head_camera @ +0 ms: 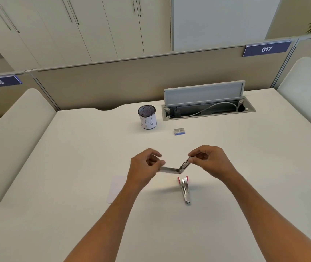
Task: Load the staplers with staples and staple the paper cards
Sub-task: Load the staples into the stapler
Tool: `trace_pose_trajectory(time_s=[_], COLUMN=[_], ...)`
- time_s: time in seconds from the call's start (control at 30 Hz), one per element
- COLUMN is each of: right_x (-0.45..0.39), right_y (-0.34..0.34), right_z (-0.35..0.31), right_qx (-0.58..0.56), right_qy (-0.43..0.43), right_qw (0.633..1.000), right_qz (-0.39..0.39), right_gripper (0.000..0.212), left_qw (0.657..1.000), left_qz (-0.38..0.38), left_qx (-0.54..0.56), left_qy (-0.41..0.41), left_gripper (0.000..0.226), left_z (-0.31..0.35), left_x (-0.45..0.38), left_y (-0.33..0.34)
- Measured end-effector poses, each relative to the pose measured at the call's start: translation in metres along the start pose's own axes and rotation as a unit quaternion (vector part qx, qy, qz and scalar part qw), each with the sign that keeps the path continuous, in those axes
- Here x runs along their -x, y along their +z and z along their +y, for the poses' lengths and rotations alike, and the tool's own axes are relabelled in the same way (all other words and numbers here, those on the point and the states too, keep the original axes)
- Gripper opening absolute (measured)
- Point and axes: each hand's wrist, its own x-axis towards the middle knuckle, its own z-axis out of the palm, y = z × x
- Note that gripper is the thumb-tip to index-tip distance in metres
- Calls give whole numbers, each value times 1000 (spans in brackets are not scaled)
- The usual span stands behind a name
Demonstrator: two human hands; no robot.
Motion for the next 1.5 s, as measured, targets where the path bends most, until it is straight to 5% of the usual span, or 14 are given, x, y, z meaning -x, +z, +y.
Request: trace_pose_trajectory(time_s=[0.1,0.47,0.57,0.7,0.8,0.97,1.27,1.5], right_x=[1,-7,-7,-6,-4,1,7,8], right_y=[13,34,34,33,33,29,33,66], right_z=[-9,-16,-16,-17,-17,-16,-18,-34], right_qx=[-38,-100,-111,-138,-146,-168,-146,-147], right_qy=[8,21,22,19,15,8,-4,-3], right_qw=[999,994,992,987,987,983,989,989], right_qz=[-12,28,59,78,67,78,14,-15], right_gripper=[8,4,5,4,4,5,5,12], left_qw=[998,971,951,892,814,770,822,905], left_qz=[-5,219,244,120,105,140,172,-7], left_qx=[47,-57,20,249,421,493,454,364], left_qy=[-31,-74,-190,-357,-387,-381,-299,-218], left_gripper=[27,48,43,66,57,13,38,53], left_z=[-6,-38,-35,-33,-30,-25,-19,-1], left_x=[6,31,31,27,20,12,5,27], left_y=[14,37,33,32,33,36,36,53])
